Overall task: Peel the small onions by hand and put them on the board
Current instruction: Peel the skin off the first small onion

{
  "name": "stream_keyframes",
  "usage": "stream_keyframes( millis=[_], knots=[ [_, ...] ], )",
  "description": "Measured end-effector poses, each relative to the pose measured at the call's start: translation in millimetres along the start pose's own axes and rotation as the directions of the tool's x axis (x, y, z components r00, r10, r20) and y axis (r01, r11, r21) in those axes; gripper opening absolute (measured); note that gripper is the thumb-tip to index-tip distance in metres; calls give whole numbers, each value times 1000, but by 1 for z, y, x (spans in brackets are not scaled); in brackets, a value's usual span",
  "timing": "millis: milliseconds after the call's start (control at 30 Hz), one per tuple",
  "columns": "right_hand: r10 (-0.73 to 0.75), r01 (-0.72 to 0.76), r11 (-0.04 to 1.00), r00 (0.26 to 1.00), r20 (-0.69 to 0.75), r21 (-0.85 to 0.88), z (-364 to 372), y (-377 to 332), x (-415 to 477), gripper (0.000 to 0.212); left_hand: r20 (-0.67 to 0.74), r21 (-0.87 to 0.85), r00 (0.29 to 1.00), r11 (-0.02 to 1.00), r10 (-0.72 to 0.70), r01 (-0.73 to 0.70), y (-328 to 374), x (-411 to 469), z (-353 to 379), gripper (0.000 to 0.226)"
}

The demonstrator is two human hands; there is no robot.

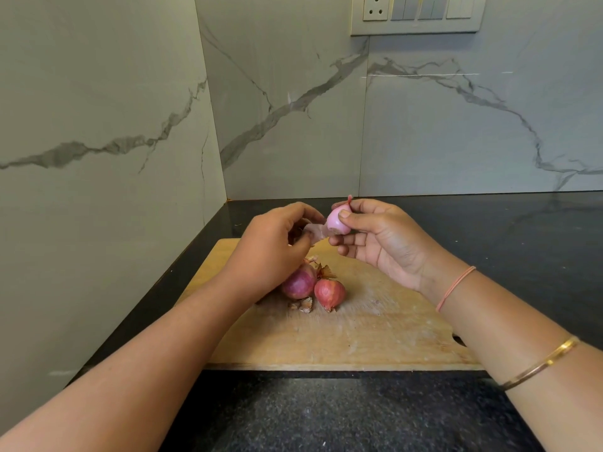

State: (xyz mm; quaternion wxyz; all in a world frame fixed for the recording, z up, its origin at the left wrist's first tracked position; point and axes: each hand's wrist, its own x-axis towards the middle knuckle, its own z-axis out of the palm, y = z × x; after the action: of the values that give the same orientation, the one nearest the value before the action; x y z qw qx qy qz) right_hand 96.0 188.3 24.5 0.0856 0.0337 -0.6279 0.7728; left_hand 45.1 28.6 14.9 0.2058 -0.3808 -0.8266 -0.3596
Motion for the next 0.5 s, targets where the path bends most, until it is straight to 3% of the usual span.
stream_keyframes(
  millis=[333, 500],
  knots=[
    [19, -18, 1000, 995, -94, 10, 3, -3, -3, 19, 19, 124, 1000, 992, 17, -19, 0, 1, -3, 25],
    [53, -50, 997, 996, -69, 53, 1, -1, -1, 22, 27, 115, 1000, 993, -1, -2, -1, 1, -2, 22]
  ],
)
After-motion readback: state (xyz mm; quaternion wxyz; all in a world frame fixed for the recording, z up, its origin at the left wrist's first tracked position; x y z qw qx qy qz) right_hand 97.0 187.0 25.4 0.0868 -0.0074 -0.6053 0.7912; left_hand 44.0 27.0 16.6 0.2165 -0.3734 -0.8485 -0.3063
